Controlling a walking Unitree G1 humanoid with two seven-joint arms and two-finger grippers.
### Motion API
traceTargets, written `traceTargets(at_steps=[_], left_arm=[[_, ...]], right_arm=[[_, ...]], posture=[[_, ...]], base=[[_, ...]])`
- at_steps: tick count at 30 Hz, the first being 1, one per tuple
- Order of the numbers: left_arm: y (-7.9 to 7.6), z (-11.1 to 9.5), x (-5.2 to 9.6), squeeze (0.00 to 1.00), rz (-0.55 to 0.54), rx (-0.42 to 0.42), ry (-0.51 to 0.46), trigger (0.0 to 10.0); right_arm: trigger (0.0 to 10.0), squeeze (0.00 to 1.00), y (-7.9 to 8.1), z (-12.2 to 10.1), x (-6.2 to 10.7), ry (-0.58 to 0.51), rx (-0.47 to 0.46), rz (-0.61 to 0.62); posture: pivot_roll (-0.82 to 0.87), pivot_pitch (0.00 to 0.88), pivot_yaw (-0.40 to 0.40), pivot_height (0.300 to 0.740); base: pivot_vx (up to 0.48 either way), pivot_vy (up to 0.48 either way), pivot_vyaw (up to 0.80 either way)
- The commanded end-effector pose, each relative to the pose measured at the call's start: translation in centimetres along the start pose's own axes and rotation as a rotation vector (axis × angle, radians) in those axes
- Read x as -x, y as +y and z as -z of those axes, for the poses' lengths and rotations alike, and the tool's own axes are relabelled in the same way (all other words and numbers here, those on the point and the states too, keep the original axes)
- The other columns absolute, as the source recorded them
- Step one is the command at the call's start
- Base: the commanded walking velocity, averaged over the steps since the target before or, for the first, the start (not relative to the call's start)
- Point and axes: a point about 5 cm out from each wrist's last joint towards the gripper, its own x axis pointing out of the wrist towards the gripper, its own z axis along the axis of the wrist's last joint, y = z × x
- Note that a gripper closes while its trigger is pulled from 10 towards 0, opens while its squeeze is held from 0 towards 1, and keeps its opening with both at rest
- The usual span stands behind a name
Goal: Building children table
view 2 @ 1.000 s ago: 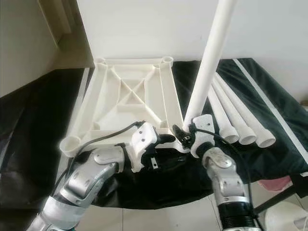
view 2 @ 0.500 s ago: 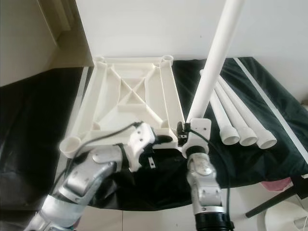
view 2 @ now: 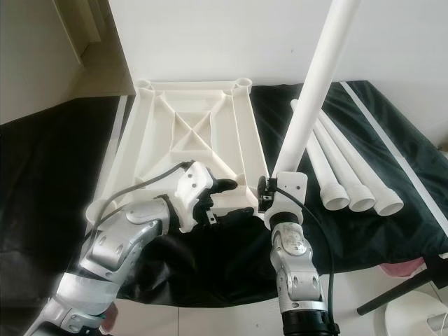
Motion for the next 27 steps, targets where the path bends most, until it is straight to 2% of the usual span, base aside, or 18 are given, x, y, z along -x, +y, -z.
traceTargets(at_steps=[1, 2, 3, 4, 5, 7, 9, 11, 14, 15, 16, 17, 18, 22, 25, 27], left_arm=[[0.3, 0.2, 0.2, 0.00, -0.056, -0.024, 0.009, 10.0], [0.2, 0.2, 0.3, 0.00, -0.063, -0.027, -0.003, 10.0], [0.2, 0.2, 0.3, 0.00, -0.063, -0.027, -0.003, 10.0], [0.2, 0.2, 0.3, 0.00, -0.068, -0.033, -0.007, 10.0], [0.2, 0.2, 0.4, 0.00, -0.080, -0.049, -0.007, 10.0], [0.0, 0.5, 0.4, 0.00, -0.071, -0.028, 0.005, 10.0], [0.0, 0.6, 0.4, 0.00, -0.078, -0.053, 0.013, 10.0], [-0.1, 0.6, 0.3, 0.00, -0.081, -0.063, 0.016, 10.0], [-0.1, 0.7, 0.2, 0.00, -0.077, -0.047, 0.020, 10.0], [0.2, 0.8, 0.2, 0.00, -0.126, -0.105, 0.037, 10.0], [0.2, 0.8, 0.2, 0.00, -0.126, -0.105, 0.037, 10.0], [0.3, 0.9, 0.2, 0.00, -0.162, -0.154, 0.044, 10.0], [0.2, 1.0, 0.2, 0.00, -0.155, -0.150, 0.042, 10.0], [-0.3, 1.2, 0.3, 0.00, -0.104, -0.081, 0.027, 10.0], [-0.2, 1.2, 0.3, 0.00, -0.111, -0.093, 0.026, 10.0], [-0.2, 1.2, 0.3, 0.00, -0.083, -0.085, 0.042, 10.0]], right_arm=[[10.0, 0.00, 0.6, 0.8, 0.5, 0.047, -0.092, 0.003], [10.0, 0.82, 0.6, 0.7, 0.6, 0.039, -0.095, -0.010], [10.0, 0.82, 0.6, 0.7, 0.6, 0.039, -0.095, -0.010], [10.0, 1.00, 0.5, 0.6, 0.6, 0.030, -0.097, -0.018], [10.0, 1.00, 0.5, 0.5, 0.7, 0.019, -0.096, -0.026], [10.0, 1.00, 0.4, 0.1, 0.8, -0.009, -0.089, -0.054], [10.0, 1.00, 0.1, -0.6, 0.9, -0.066, -0.125, -0.080], [10.0, 1.00, -0.8, -1.2, 1.0, -0.111, -0.122, -0.097], [10.0, 1.00, -1.3, -1.4, 1.0, -0.119, -0.106, -0.104], [10.0, 1.00, -2.3, -1.7, 1.0, -0.136, -0.089, -0.172], [10.0, 1.00, -2.3, -1.7, 1.0, -0.136, -0.089, -0.172], [10.0, 1.00, -2.6, -1.8, 1.0, -0.145, -0.076, -0.212], [10.0, 0.00, -3.0, -1.7, 1.1, -0.143, -0.076, -0.258], [10.0, 0.00, -3.8, -1.2, 1.1, -0.118, -0.054, -0.361], [10.0, 0.00, -4.0, -1.1, 1.1, -0.112, -0.049, -0.385], [10.0, 0.00, -4.3, -1.3, 0.6, -0.109, -0.018, -0.447]], posture=[[-0.10, 0.031, 0.028, 0.740], [-0.10, 0.029, 0.029, 0.740], [-0.10, 0.029, 0.029, 0.740], [-0.10, 0.027, 0.028, 0.740], [-0.10, 0.026, 0.028, 0.740], [-0.10, 0.025, 0.026, 0.740], [-0.09, 0.024, 0.026, 0.740], [-0.09, 0.017, 0.024, 0.740], [-0.09, 0.012, 0.024, 0.740], [-0.10, 0.002, 0.033, 0.740], [-0.10, 0.002, 0.033, 0.740], [-0.10, 0.002, 0.033, 0.740], [-0.10, 0.000, 0.037, 0.740], [-0.10, 0.000, 0.042, 0.740], [-0.10, 0.000, 0.042, 0.740], [-0.10, 0.000, 0.043, 0.740]], base=[[0.000, 0.000, 0.00], [0.000, 0.000, 0.00], [0.000, 0.000, 0.00], [0.000, 0.000, 0.00], [0.000, 0.000, 0.00], [0.000, 0.000, 0.00], [0.000, 0.000, 0.00], [0.000, 0.000, 0.00], [0.000, 0.000, 0.00], [0.000, 0.000, 0.00], [0.000, 0.000, 0.00], [0.000, 0.000, 0.00], [0.000, 0.000, 0.00], [0.000, 0.000, 0.00], [0.000, 0.000, 0.00], [0.000, 0.000, 0.00]])
